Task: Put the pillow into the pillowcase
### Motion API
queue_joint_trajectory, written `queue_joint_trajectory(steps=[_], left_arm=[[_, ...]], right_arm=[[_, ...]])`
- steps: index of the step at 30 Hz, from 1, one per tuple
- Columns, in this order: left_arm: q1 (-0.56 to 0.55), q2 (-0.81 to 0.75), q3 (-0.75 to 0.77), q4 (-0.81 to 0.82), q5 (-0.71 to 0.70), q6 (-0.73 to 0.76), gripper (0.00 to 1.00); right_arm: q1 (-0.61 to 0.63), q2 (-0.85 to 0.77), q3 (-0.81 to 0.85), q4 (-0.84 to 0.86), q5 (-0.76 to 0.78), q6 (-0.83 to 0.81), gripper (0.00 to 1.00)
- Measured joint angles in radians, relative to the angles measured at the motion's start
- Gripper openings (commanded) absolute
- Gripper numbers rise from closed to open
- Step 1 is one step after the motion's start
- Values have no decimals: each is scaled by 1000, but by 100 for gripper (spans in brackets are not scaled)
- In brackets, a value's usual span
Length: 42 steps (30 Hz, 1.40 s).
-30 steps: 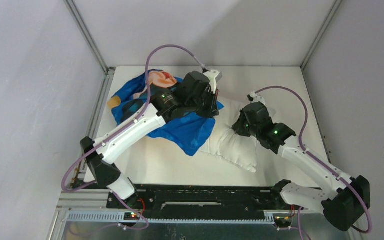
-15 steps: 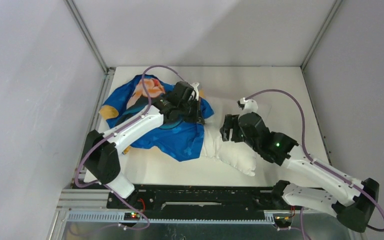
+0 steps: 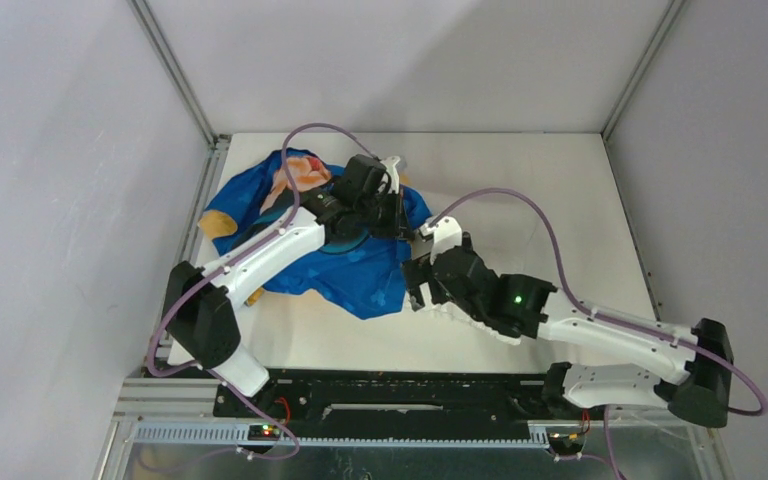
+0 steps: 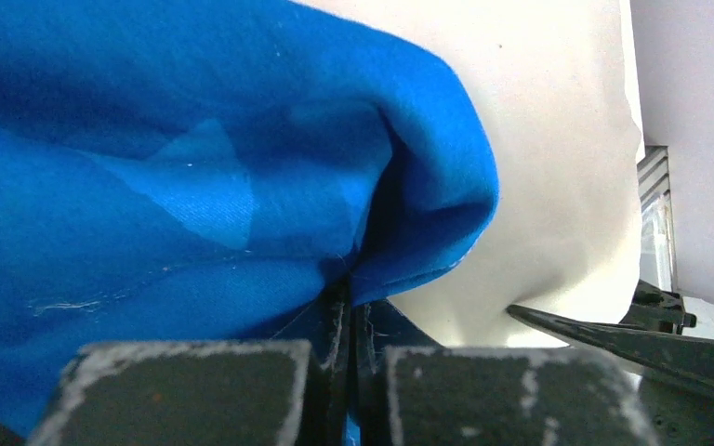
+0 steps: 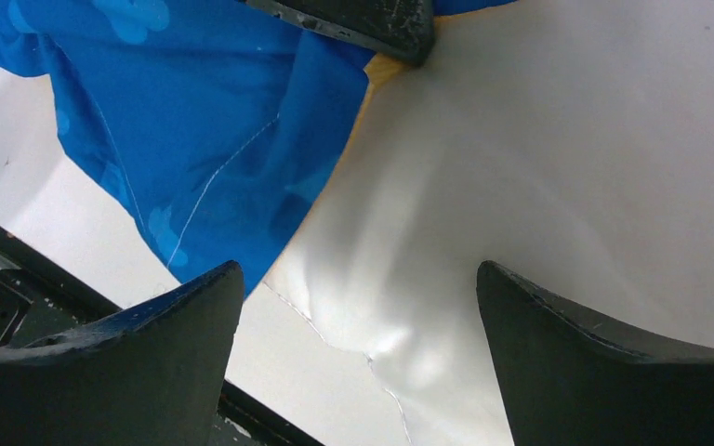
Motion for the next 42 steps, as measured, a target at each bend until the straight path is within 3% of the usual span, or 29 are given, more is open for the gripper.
queue_joint_trajectory(steps=[6, 8, 10, 13, 14, 17, 22, 27, 31, 34, 37, 42], left_arm=[[0, 0, 0, 0, 9, 0, 0], [0, 0, 0, 0, 10, 0, 0], [0, -4, 0, -1, 10, -1, 2], [0, -20, 8, -16, 3, 0, 14], [0, -26, 19, -30, -3, 0, 22], [0, -32, 95, -75, -30, 8, 48], [0, -55, 309, -119, -122, 29, 72], [-5, -166, 494, -128, -214, 55, 74], [-30, -354, 509, -132, -309, 78, 65], [-62, -524, 359, -111, -387, 79, 55], [-79, -695, 110, -95, -472, 58, 48], [-120, -822, -312, -101, -630, -35, 43]], right_arm=[[-5, 83, 10, 43, -12, 9, 99], [-14, 121, 21, 52, -16, 24, 93], [-32, 171, 30, 62, -18, 44, 71], [-61, 232, 33, 67, -26, 68, 3], [-69, 240, 37, 63, -34, 82, 0], [-85, 236, 90, 11, -76, 112, 0], [-199, 190, 215, -85, -254, 181, 0], [-351, 125, 283, -139, -405, 284, 0], [-412, 84, 292, -127, -498, 397, 0], [-441, 69, 292, -108, -554, 495, 0], [-469, 69, 292, -81, -595, 577, 0], [-512, 69, 292, -43, -622, 677, 0]])
